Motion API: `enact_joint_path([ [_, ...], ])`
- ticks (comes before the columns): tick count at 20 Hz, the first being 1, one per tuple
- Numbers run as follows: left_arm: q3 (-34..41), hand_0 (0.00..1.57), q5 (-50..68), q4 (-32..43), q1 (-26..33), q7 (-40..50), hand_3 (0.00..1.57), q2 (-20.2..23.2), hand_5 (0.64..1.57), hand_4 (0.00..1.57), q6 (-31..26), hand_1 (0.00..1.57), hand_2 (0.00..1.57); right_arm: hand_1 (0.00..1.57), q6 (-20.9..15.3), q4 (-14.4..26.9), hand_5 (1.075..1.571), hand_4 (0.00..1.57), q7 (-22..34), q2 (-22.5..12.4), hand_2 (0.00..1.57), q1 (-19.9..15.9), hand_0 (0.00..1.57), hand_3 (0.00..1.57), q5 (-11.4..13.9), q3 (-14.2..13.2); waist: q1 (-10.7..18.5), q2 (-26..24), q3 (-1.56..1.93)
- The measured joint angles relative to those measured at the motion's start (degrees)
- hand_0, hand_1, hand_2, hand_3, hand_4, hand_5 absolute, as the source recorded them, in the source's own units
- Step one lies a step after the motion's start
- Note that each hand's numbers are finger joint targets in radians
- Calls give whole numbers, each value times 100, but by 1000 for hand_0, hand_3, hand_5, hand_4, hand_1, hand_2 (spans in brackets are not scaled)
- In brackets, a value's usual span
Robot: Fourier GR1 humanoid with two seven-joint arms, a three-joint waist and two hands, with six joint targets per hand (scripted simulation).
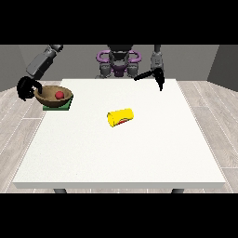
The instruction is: Pick the cup and pour the ball into the bowl, then pick the bowl and place it on the pad
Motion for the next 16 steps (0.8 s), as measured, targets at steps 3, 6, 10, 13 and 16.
enact_joint_path([
  [3, -9, 0, 51, -69, 72, 33, 0, 3, 1567, 0, -64, 0, 0, 1571, -55, -5, 1567, 694, -75, 88, 1571, 87, 1571, 1014, 127, 127, 35, -46, -2],
  [6, -91, 0, 14, -298, 204, 88, 0, -43, 1565, 0, -46, 0, 0, 1571, -78, -3, 1552, 654, -253, 109, 1571, 175, 1571, 1318, 278, 249, 51, 7, 1],
  [10, -67, 0, 55, -531, 191, 200, 0, 22, 1565, 0, -114, 0, 0, 751, -296, 119, 1514, 0, -116, -165, 473, 208, 751, 739, 404, 291, 58, 108, 2],
  [13, -108, 0, 14, -771, 251, 302, 0, 18, 1566, 0, -99, 0, 0, 0, -497, 127, 1481, 0, -150, -387, 427, 155, 0, 334, 510, 318, 50, 233, 3],
  [16, -67, 0, 10, -956, 207, 409, 0, 51, 1565, 0, -89, 0, 0, 0, -620, 121, 1478, 0, -128, -551, 379, 23, 0, 223, 567, 327, 21, 341, 4],
])
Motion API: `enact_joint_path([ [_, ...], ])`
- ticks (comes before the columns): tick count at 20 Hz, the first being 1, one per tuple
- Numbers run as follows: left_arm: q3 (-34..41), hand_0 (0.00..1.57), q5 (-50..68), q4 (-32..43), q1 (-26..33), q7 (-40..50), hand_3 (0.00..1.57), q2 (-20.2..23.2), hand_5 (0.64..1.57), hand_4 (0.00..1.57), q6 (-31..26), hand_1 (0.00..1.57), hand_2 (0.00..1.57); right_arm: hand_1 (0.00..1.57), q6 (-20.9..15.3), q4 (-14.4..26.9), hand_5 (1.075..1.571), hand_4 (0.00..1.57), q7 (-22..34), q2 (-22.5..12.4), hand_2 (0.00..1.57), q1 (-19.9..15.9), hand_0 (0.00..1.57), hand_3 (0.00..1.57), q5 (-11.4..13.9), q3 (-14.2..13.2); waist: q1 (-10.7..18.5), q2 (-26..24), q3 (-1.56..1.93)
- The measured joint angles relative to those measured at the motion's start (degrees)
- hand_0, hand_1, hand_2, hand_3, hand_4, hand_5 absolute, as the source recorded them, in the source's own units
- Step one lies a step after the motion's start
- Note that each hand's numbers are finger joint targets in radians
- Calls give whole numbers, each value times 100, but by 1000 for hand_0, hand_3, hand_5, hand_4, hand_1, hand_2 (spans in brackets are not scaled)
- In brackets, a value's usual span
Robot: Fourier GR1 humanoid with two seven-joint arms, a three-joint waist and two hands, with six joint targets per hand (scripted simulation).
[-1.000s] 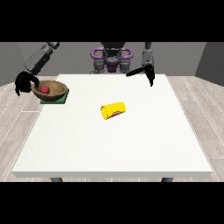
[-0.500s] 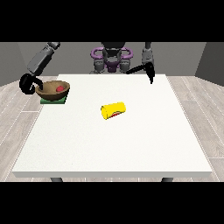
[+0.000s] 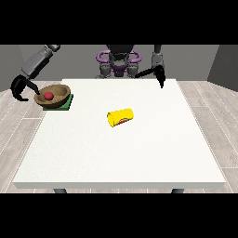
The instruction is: Pick the cup and pour the ball into the bowl, then pick the bowl and place it on the pad
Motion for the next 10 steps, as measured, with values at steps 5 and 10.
enact_joint_path([
  [5, -25, 0, 9, -334, 190, 110, 0, 17, 1569, 0, -39, 0, 0, 0, 8, 52, 1495, 0, 83, -139, 325, -95, 0, 238, 43, 8, -16, -30, -2],
  [10, -82, 0, -6, -197, 356, 55, 0, -80, 1569, 0, -9, 0, 0, 0, 313, 15, 1503, 0, 428, -444, 189, -258, 0, 288, -24, -31, -104, -278, -4],
])
